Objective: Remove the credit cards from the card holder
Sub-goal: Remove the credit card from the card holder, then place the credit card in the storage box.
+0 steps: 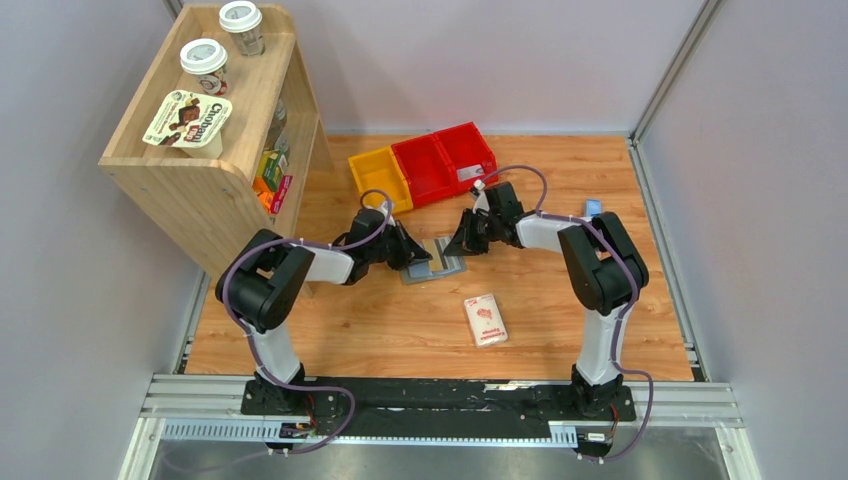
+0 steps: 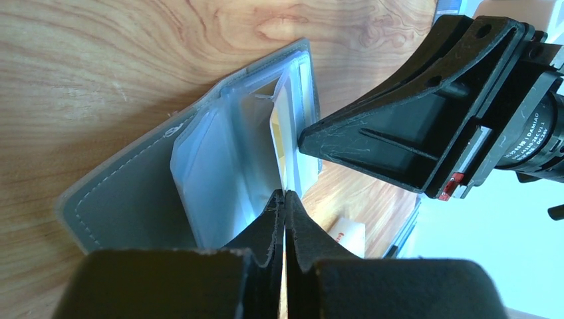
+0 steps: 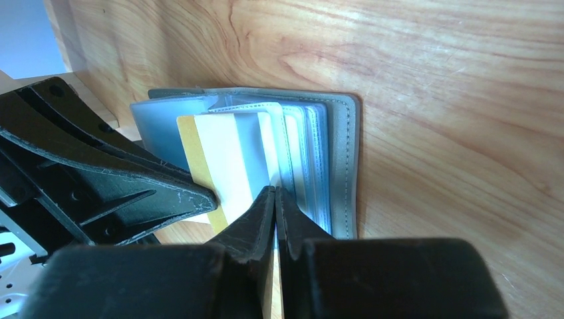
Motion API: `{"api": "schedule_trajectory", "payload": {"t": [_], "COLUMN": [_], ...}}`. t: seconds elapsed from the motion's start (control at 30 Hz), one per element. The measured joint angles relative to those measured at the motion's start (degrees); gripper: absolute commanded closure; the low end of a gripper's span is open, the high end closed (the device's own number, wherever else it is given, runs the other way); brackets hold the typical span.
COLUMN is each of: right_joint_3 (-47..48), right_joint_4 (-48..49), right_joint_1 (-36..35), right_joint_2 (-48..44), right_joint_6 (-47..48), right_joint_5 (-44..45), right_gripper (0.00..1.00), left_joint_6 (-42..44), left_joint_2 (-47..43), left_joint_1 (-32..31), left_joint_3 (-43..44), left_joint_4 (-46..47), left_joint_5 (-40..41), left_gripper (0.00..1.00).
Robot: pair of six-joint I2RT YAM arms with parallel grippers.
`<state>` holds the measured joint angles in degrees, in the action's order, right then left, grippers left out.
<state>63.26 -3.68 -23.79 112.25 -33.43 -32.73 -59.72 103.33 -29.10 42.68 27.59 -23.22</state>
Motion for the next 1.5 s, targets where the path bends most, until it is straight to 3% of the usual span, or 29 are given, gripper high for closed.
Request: {"api": "schedule_trajectory", "payload": {"t": [0.4, 0.67, 0.8, 0.9, 1.07, 1.47, 1.5], "right_joint_3": [0.0, 0.0, 0.0, -0.2, -2.0, -9.2, -11.0], "right_joint_4": [0.2, 0.2, -0.3, -1.6, -4.7, -13.3, -14.1], "right_joint_1": [0.0, 0.0, 0.0, -0.3, -0.2, -0.2, -0.2], "right_joint_2": [0.2, 0.1, -0.7, -2.5, -9.7, -36.3, -38.7], "right_joint_6": [-0.2, -0.2, 0.5, 1.2, 2.4, 4.7, 4.9], "right_joint_5": [-0.2, -0.1, 1.2, 3.0, 7.0, 26.0, 28.5], "right_gripper": [0.92, 0.88, 0.77, 0.61, 0.43, 0.18, 0.12], "left_joint_6": [6.0, 14.9, 22.3, 28.2, 38.4, 65.5, 67.7], "left_joint_2": [-10.0, -16.0, -18.6, -19.6, -19.3, -1.7, 0.3], "left_joint_1": [0.0, -0.2, -0.2, -0.3, -1.1, -7.9, -8.3], "left_joint_3": [-2.3, -0.3, 6.7, 14.1, 26.2, 51.1, 53.0], "left_joint_4": [-10.1, -26.8, -37.9, -44.4, -52.9, -59.6, -59.5], "left_joint_5": [3.7, 8.3, 12.8, 16.7, 23.9, 40.2, 41.0], "left_gripper": [1.0, 1.0, 1.0, 1.0, 1.0, 1.0, 1.0]}}
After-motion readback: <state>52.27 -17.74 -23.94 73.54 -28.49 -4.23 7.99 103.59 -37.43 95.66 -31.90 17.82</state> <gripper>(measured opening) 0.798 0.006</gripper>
